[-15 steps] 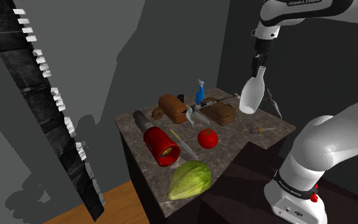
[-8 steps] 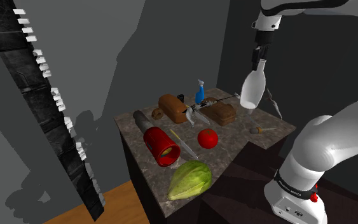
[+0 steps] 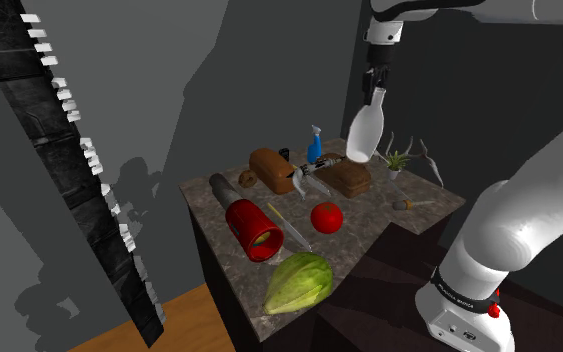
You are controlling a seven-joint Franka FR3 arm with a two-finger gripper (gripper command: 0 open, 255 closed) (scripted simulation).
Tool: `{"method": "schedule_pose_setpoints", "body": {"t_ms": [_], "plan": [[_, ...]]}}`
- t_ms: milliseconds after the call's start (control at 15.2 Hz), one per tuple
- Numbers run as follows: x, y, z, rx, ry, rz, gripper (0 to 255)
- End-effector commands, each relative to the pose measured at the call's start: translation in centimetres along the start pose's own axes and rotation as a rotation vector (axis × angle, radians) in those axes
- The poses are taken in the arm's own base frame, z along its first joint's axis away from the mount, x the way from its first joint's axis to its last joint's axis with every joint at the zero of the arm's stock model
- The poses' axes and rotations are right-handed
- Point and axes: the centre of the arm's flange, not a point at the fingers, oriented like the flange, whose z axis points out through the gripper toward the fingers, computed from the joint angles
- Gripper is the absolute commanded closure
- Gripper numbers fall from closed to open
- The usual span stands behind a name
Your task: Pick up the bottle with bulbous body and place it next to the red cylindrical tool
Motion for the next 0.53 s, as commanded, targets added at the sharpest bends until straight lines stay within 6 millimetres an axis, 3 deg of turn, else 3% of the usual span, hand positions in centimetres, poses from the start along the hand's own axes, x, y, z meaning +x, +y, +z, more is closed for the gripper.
{"method": "schedule_pose_setpoints", "body": {"t_ms": [0,462], "plan": [[2.4,-1.1,0.1,0.001,0.0,0.0,255],[11.0,-4.4,-0.3,0.001,0.0,0.0,255]]}}
